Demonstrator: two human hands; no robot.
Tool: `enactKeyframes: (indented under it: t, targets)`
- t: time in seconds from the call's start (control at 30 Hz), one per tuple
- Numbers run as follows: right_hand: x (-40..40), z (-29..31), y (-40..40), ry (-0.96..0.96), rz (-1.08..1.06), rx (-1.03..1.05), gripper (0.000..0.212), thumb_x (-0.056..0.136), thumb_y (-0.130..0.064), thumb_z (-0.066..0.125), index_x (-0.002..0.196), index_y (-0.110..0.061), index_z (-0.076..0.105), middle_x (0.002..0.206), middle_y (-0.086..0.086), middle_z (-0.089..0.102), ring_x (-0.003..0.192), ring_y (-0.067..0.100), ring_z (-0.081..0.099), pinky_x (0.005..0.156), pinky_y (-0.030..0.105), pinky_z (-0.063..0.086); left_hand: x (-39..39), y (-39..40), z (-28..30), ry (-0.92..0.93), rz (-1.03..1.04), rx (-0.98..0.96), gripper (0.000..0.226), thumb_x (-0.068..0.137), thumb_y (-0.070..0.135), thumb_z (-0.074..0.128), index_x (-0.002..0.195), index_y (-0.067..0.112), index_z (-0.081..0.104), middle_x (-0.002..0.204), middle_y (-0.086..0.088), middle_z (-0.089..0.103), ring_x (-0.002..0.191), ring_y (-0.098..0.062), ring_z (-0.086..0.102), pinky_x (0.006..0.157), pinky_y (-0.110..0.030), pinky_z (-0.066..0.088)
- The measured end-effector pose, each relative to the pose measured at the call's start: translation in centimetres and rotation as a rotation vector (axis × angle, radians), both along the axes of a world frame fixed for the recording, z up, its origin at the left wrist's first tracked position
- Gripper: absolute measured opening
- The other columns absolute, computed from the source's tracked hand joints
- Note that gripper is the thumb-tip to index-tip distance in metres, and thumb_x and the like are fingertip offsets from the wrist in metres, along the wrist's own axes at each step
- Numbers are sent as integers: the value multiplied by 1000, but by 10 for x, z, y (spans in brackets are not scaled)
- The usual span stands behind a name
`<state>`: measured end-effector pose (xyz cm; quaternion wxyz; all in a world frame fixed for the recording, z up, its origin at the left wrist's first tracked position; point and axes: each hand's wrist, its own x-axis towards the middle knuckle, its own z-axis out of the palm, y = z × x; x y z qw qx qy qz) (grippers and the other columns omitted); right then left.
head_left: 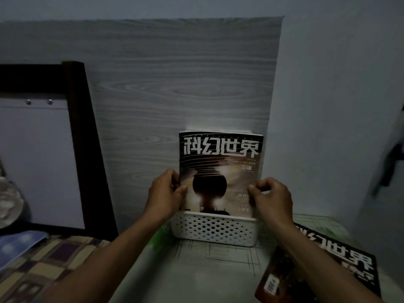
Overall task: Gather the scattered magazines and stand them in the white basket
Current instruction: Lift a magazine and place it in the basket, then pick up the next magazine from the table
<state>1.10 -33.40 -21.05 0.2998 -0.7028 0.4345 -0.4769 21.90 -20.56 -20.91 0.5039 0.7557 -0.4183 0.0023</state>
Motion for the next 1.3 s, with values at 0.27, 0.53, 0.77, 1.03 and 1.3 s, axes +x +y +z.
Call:
enactKeyframes:
  t: [0.27, 0.53, 0.77, 1.03, 1.3]
  targets:
    - [-2, -14, -1, 89, -62, -23, 18, 84, -25, 72, 71, -16, 63, 72, -1, 66, 68, 15, 62, 63, 32, 51, -4, -4, -20, 101, 90, -66, 27, 79, 9, 76, 64, 16, 53, 60, 2, 60, 55, -5, 61, 45, -16, 41]
    - [-78, -23, 33, 200, 48, -129, 6, 85, -21, 67, 81, -23, 64, 84, -5, 67, 80, 14, 63, 70, 32, 50, -97, 27, -32, -128, -6, -143, 22, 86, 6, 62, 89, 27, 55, 89, 10, 56, 79, -10, 57, 64, -29, 48]
    - [-191, -79, 67, 1136, -263, 35, 48, 95, -51, 33, 135, -28, 44, 138, 2, 51, 118, 30, 49, 91, 40, 42, -221, 16, -70, -46, -352, 507, 39, 86, 57, 51, 113, 29, 53, 117, -1, 62, 108, -23, 54, 91, -39, 48]
    - [-208, -92, 108, 1116, -223, -88, 44, 97, -45, 32, 140, -39, 39, 146, -6, 42, 116, 28, 48, 92, 35, 40, -235, 16, -46, 549, -281, 485, 19, 82, 20, 63, 97, 8, 63, 98, -12, 71, 90, -28, 69, 79, -38, 59]
    - [-213, -41, 96, -107, 0, 586, 12, 87, -30, 69, 86, -19, 73, 82, 4, 75, 77, 24, 68, 74, 35, 53, -219, 84, -26, 600, -622, -31, 19, 96, 10, 55, 98, 29, 59, 98, 0, 75, 91, -17, 72, 67, -29, 57]
